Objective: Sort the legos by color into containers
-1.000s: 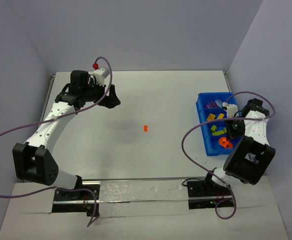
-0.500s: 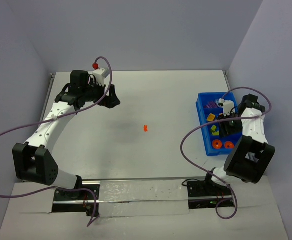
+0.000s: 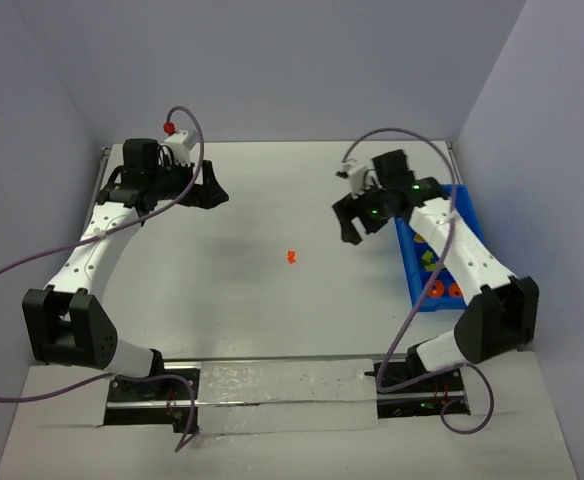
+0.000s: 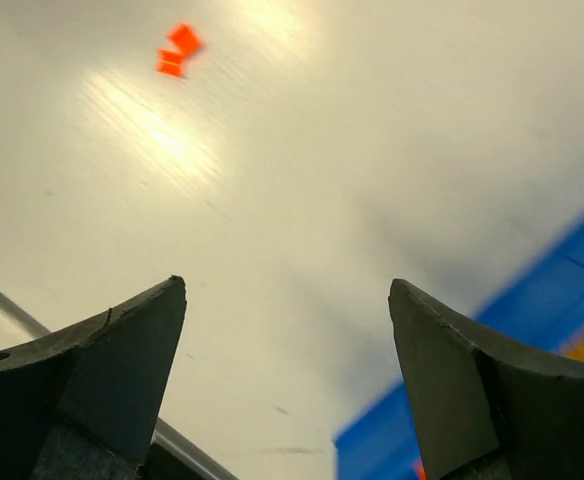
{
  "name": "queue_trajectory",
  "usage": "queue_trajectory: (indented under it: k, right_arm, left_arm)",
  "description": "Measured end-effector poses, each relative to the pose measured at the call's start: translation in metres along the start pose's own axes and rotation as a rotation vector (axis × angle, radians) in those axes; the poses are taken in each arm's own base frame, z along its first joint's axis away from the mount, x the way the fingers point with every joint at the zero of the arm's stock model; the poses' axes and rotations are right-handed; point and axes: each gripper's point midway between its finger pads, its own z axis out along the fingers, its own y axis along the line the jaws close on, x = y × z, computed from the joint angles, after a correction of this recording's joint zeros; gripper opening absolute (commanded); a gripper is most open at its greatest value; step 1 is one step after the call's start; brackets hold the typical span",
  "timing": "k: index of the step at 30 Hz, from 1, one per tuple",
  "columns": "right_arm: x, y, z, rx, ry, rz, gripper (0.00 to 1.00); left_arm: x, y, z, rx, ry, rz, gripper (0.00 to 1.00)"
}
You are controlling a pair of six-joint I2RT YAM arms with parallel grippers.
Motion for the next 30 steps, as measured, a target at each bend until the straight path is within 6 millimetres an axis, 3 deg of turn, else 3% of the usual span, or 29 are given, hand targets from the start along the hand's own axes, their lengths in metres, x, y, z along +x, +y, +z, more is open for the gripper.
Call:
queue_trajectory:
  k: [3, 5, 9, 13, 21, 30]
  right_arm:
    - [-0.008, 0.04, 0.051, -0.054, 0.067, -0.013, 0.89]
    - [-0.001, 0.057, 0.083, -0.057, 0.131, -0.01, 0.88]
    - [0.006, 0.081, 0.12, -0.033, 0.224, 0.01, 0.81]
    - [-0.01, 0.091, 0.138, -0.001, 0.212, 0.049, 0.72]
    - [-0.02, 0.095, 0.15, 0.044, 0.198, 0.086, 0.64]
    - [-0.004, 0.1, 0.181, 0.051, 0.27, 0.1, 0.58]
  left_arm:
    - [-0.001, 0.004, -0.002, -0.009, -0.004, -0.013, 0.99]
    - [-0.001, 0.005, -0.002, -0.01, -0.004, -0.014, 0.99]
    - [-0.001, 0.005, -0.002, -0.011, -0.005, -0.014, 0.99]
    - [-0.001, 0.005, -0.002, -0.012, -0.005, -0.015, 0.99]
    - [-0.001, 0.007, -0.003, -0.016, -0.006, -0.017, 0.99]
    - [-0.001, 0.007, -0.003, -0.016, -0.006, -0.017, 0.99]
